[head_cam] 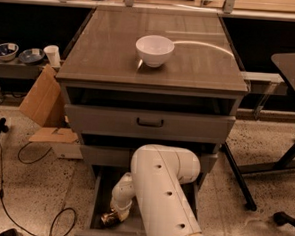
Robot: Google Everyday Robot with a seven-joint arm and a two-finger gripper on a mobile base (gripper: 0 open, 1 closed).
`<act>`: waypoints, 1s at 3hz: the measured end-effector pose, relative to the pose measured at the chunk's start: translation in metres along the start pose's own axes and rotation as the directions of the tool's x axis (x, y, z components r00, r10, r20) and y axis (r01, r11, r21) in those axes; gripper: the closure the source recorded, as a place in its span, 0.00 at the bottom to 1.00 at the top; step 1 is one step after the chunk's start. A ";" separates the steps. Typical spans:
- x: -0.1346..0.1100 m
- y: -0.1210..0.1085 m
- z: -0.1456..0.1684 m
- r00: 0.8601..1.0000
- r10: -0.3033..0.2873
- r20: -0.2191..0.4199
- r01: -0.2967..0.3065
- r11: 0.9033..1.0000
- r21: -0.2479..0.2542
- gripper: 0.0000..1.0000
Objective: Pick orange can from bottom drawer and place on counter
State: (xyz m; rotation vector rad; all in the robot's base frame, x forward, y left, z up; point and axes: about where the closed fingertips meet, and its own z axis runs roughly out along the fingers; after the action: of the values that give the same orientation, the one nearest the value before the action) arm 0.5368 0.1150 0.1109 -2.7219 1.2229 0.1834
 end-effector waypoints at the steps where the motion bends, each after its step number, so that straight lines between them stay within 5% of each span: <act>1: -0.001 0.008 -0.009 1.000 0.003 0.010 -0.004 0.999 0.043 0.89; 2: -0.005 0.018 -0.040 1.000 0.007 0.007 -0.008 0.997 0.077 1.00; 3: -0.017 0.031 -0.101 1.000 0.013 -0.023 -0.011 0.996 0.091 1.00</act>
Offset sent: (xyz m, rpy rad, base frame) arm -0.0516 -0.0288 0.1028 0.0674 -0.0941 -0.0361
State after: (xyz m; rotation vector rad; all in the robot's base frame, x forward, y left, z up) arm 0.5073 0.0879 0.2098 -2.6468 1.2230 0.0956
